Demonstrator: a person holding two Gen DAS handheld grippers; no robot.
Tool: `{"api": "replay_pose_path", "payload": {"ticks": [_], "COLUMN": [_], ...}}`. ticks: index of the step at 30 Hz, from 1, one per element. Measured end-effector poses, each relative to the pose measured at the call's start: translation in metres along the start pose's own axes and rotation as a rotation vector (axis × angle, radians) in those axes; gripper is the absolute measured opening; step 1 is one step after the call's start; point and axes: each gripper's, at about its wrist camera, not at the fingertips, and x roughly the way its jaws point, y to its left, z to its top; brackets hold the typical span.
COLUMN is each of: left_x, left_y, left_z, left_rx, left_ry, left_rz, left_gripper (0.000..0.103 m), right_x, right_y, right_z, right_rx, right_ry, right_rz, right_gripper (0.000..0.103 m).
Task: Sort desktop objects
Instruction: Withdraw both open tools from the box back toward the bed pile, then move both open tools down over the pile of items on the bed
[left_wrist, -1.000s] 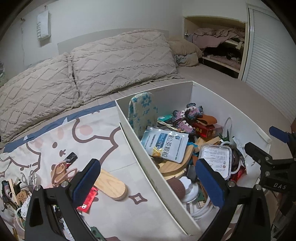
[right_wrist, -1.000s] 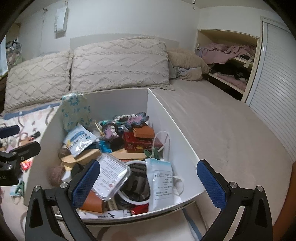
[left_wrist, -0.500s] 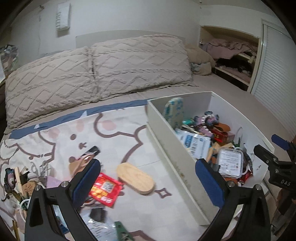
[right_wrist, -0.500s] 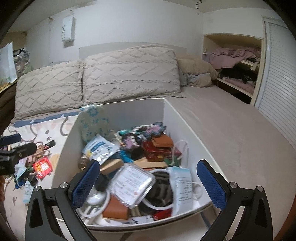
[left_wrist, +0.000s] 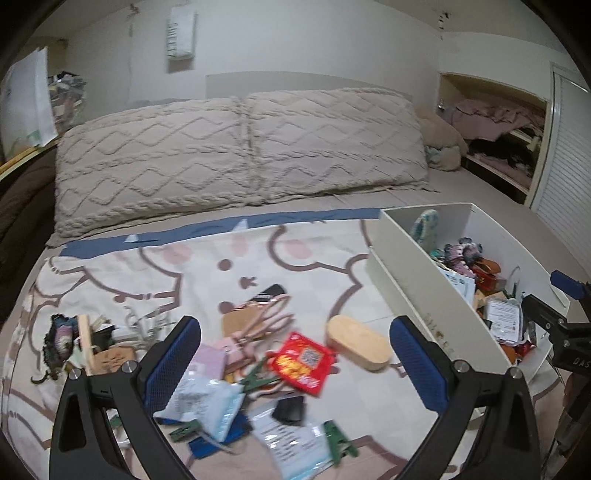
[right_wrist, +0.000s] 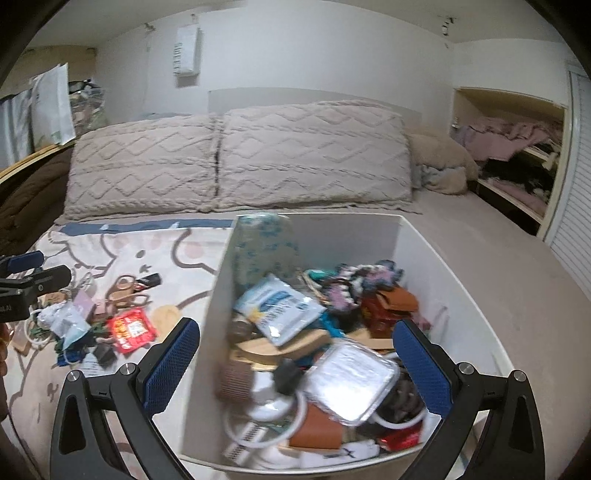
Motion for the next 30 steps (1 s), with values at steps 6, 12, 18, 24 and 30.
{"api": "replay_pose_path", "payload": {"ticks": [6,12,18,24,30], "left_x": [-0.019,-0.033,-0.047,-0.058,-0.07], "left_y": [0.023,0.047,0.079,0.107,0.13], "left_z": [-0.01,-0.02,-0.032,-0.044,-0.053], "left_rx": [0.037,0.025,-0.02,-0.055,-0.091], "left_ry": [-0.048,-0.065,-0.084,-0.105,-0.124], "left_rz": [0.091,0.111,0.129,0.171,0.186], "left_gripper": [0.103,0.103,0.103,0.103,0.103], "right_x": [-0.004,-0.011,-0.02,-0.018,-0.018], "right_y": [0.023,0.05,0.067,0.081,0.091], "right_z": [0.005,0.007,0.005,0.004,0.001], "right_rx": [0.005,-0.021,-0.022,-0.036,-0.028], "right_ry": [-0.038,-0.064,-0.1,-0.106,-0.114], "right_rz": [0.053,0.104,0.157,0.175,0.219], "right_gripper": [0.103,0.103,0.103,0.103,0.103]}}
